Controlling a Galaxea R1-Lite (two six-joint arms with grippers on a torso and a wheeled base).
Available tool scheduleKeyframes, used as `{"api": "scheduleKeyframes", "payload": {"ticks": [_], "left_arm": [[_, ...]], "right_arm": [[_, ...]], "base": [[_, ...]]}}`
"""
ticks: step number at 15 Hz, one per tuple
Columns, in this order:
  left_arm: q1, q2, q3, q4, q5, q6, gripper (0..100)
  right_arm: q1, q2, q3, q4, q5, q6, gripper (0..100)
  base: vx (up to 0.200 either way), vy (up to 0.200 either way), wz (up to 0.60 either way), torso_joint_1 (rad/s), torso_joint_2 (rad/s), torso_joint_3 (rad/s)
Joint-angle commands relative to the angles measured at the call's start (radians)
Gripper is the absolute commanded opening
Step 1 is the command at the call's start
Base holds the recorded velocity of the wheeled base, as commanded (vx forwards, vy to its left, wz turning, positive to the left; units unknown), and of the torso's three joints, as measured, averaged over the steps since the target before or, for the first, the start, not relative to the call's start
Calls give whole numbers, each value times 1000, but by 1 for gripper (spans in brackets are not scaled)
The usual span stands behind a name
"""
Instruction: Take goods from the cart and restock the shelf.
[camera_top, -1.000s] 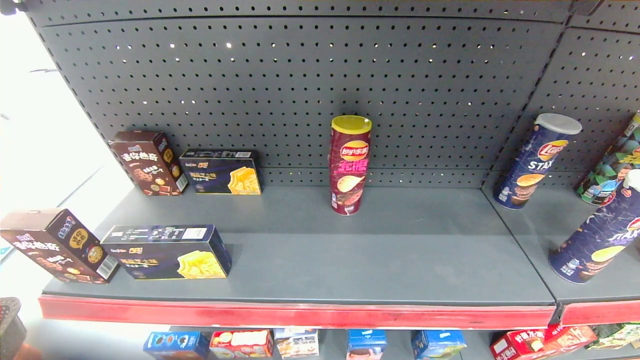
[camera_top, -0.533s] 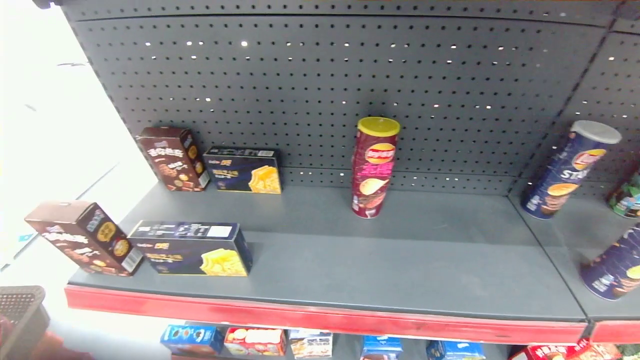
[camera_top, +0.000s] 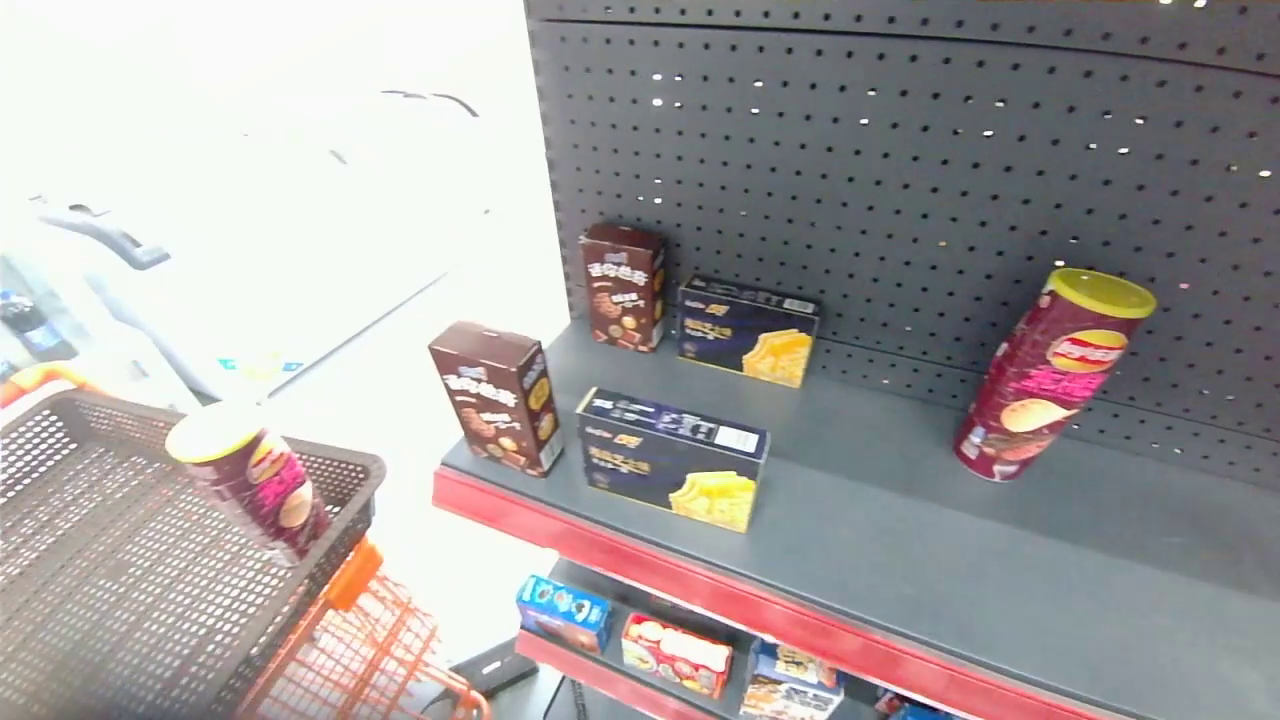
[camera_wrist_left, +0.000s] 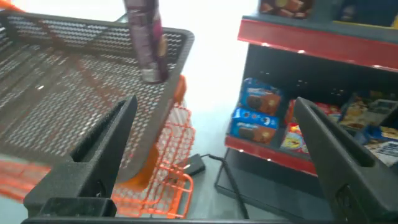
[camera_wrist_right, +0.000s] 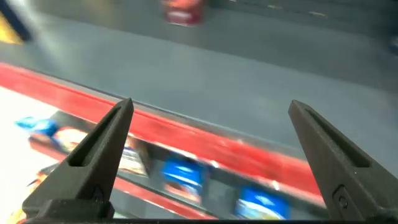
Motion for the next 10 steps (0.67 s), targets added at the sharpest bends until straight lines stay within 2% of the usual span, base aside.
{"api": "scheduleKeyframes", "payload": {"ticks": [1,10], "left_arm": [[0,1,0,0,0,0,100],[0,1,0,0,-3,5,100]], "right_arm": [[0,2,0,-1,0,2,100],[0,2,0,-1,0,3,100]], "base": [[0,0,0,0,0,0],[0,0,0,0,0,0]]}}
